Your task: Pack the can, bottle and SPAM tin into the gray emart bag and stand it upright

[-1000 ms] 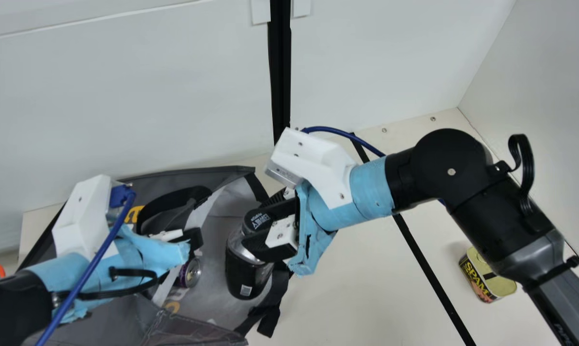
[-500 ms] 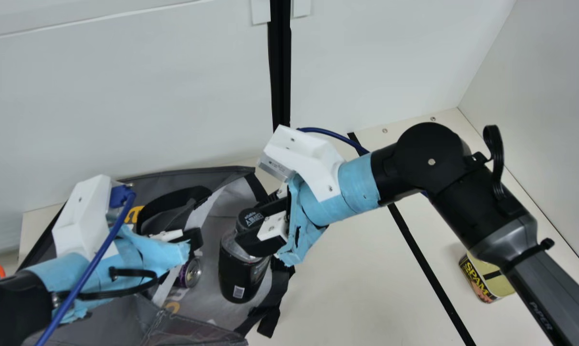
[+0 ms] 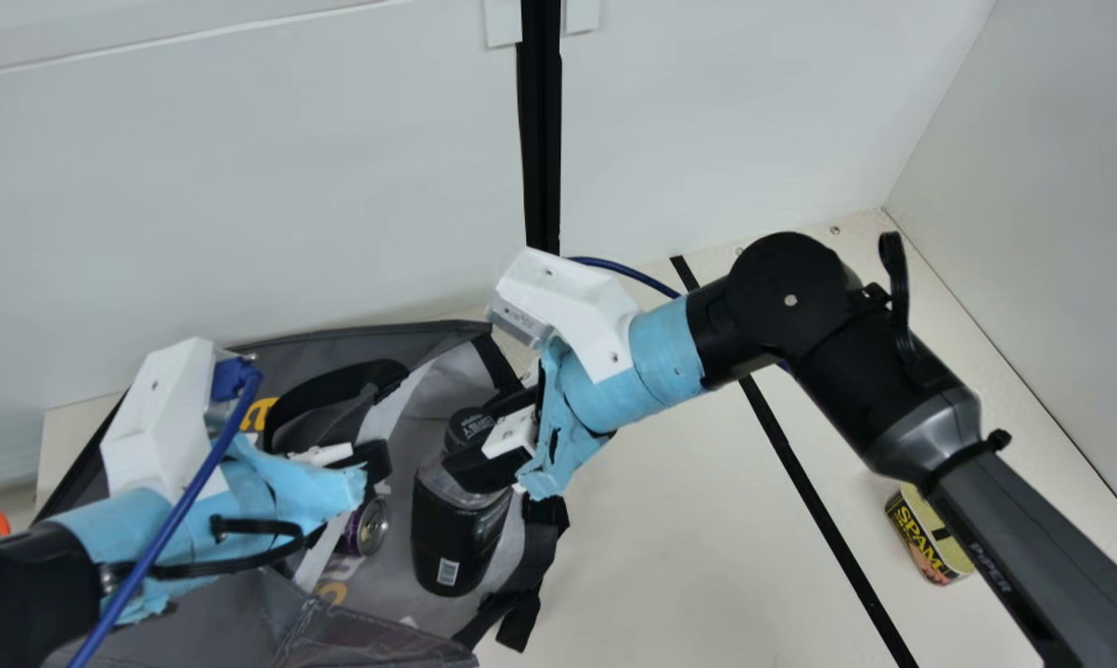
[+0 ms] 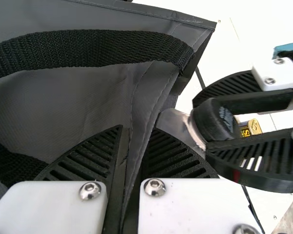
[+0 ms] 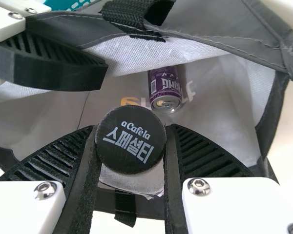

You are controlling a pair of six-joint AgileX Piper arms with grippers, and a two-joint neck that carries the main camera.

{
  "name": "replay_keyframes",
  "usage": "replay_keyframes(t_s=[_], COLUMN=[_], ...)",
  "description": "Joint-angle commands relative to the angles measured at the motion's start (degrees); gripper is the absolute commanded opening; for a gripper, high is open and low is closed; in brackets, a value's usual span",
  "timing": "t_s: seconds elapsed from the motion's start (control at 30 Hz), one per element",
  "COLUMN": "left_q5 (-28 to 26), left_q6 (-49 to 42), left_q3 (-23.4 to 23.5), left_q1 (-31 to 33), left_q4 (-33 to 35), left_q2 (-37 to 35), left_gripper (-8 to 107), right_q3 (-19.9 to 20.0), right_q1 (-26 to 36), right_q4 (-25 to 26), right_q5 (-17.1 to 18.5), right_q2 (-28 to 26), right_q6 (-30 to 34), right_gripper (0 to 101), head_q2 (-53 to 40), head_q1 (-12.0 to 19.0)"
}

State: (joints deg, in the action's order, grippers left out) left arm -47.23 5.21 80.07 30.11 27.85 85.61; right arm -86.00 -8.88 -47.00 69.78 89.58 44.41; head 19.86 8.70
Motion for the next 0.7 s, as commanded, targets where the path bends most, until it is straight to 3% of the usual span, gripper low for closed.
replay_keyframes(t_s=[0.0, 0.67], left_q5=[0.00, 0.00], left_q6=[0.00, 0.00], left_q3=[0.00, 0.00], left_q1=[0.00, 0.00], left_q4=[0.00, 0.00], left_q2=[0.00, 0.00], left_gripper=[-8, -8], right_q3=[-0.18, -3.36], right_q1=[-0.03, -3.04], right_q4=[-0.25, -1.78], right_q5=[0.12, 0.12], right_q2=[0.53, 6.83], right_q6=[-0.18, -2.62], right_gripper=[0, 0], head_q2=[0.14, 0.14], head_q1=[1.30, 1.30])
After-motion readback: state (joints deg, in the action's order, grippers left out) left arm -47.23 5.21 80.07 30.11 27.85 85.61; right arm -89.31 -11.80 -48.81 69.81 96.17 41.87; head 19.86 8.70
